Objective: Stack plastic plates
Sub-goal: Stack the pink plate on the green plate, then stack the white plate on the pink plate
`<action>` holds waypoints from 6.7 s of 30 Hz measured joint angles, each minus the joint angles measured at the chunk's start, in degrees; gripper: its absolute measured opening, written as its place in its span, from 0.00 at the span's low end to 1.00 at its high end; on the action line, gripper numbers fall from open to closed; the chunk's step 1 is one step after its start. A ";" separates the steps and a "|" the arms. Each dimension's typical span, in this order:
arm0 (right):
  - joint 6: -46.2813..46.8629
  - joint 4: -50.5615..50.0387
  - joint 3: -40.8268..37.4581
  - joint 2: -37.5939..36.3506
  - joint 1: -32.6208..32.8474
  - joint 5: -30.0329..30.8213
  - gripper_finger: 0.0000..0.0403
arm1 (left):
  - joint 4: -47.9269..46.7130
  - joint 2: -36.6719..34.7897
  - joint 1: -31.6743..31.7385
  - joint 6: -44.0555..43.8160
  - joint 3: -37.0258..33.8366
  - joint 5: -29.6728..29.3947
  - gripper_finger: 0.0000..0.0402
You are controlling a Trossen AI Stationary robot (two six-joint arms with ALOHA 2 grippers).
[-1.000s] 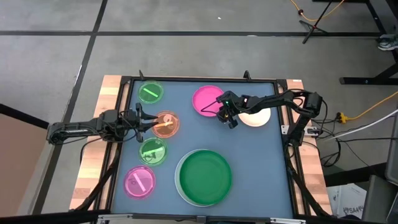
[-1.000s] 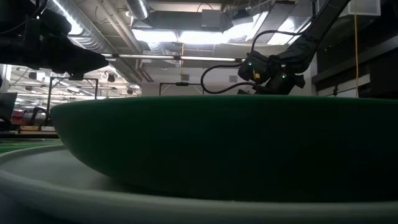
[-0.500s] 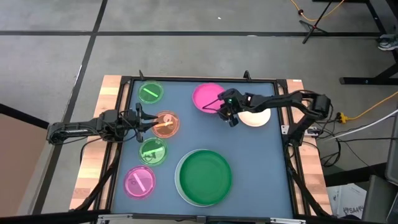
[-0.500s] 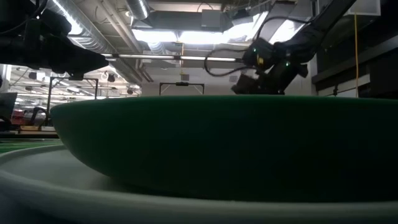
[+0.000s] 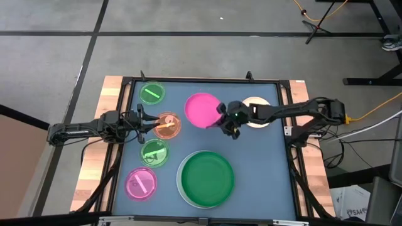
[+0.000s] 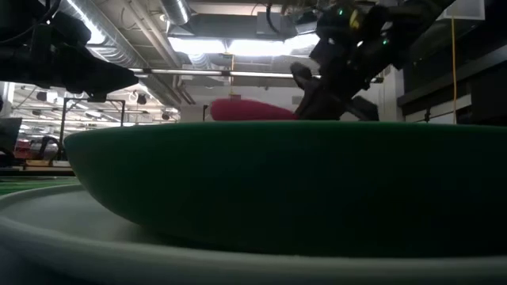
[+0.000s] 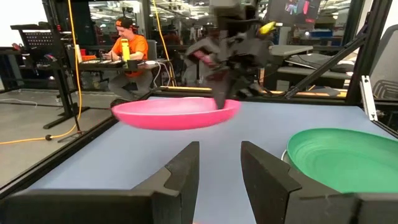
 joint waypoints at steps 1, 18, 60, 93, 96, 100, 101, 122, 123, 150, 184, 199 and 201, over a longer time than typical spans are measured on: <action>-0.52 0.03 0.03 0.00 1.18 -0.01 0.00 | 0.01 -0.02 -0.01 0.00 0.01 0.00 0.28; -4.31 -5.07 0.05 0.00 18.32 -7.79 0.00 | 0.01 0.00 0.00 -0.08 0.01 0.00 0.28; -11.33 -2.71 0.12 5.31 29.87 -11.44 0.00 | 0.01 -0.02 -0.02 -0.50 0.01 0.00 0.28; -11.40 -0.82 0.12 8.56 29.87 -11.05 0.12 | 0.06 -0.02 -0.02 -0.48 0.01 -0.08 0.28; -11.31 -0.89 0.12 8.56 29.87 -11.05 0.17 | 0.06 -0.02 -0.02 -0.48 0.01 -0.09 0.28; -11.29 -0.94 0.12 8.56 29.87 -11.05 0.19 | 0.06 -0.02 -0.02 -0.47 0.01 -0.09 0.28; -11.29 -0.93 0.12 8.56 29.87 -11.05 0.19 | 0.06 -0.02 -0.02 -0.46 0.00 -0.09 0.28; -11.88 -6.37 0.10 2.14 29.87 -1.82 0.19 | 0.04 0.00 -0.02 -0.48 -0.01 -0.04 0.28; -11.90 -7.12 0.12 1.21 29.87 -0.71 0.19 | 0.04 0.00 -0.02 -0.48 0.01 -0.04 0.28; 3.36 -35.43 0.07 -22.65 18.06 25.93 0.19 | 0.04 -0.02 0.00 -0.48 0.01 -0.04 0.28; 33.81 -50.16 0.07 -20.33 -14.41 6.12 0.19 | 0.04 0.00 0.00 -0.48 -0.01 -0.04 0.28; 35.37 -48.43 0.05 -8.00 -14.39 -0.56 0.19 | 0.04 -0.01 0.00 -0.48 -0.01 -0.03 0.28; 36.69 -48.29 0.05 -6.63 -14.39 -0.54 0.19 | 0.04 -0.02 -0.01 -0.48 0.00 -0.03 0.28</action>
